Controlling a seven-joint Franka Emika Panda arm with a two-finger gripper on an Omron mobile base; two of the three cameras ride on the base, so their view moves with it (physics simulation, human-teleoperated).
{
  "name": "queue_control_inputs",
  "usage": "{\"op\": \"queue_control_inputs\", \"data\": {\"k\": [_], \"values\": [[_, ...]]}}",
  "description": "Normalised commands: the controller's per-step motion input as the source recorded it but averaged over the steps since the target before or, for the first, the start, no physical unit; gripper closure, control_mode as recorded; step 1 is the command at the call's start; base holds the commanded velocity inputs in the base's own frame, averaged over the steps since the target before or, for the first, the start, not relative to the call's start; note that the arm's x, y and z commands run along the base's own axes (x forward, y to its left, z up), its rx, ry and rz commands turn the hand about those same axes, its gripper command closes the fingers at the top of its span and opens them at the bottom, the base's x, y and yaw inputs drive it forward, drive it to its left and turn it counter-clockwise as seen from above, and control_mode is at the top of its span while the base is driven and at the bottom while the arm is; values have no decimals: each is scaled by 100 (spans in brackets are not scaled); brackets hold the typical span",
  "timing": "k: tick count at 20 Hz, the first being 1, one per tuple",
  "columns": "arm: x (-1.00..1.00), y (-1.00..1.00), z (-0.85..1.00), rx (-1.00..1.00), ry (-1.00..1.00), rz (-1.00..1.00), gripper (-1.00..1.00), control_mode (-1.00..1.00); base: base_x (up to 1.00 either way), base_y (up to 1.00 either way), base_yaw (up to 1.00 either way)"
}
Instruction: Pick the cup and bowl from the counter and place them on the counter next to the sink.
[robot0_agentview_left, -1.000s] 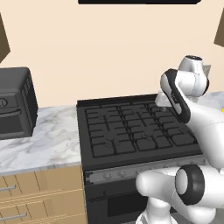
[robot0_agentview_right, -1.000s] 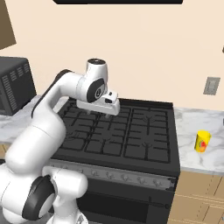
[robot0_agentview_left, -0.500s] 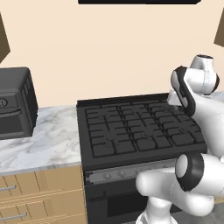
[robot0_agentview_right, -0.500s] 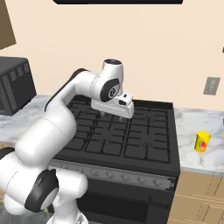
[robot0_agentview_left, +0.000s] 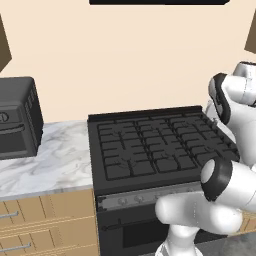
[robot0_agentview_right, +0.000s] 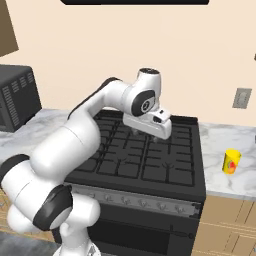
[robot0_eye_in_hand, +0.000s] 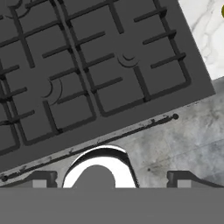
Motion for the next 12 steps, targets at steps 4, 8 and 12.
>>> {"op": "queue_control_inputs", "data": {"k": [4,8,12], "values": [[6,-66,0,0,0,-12,-100,-100,0,0,0],[3,-69,0,0,0,-10,-100,-100,0,0,0],[0,-68,0,0,0,-7,-100,-100,0,0,0]]}}
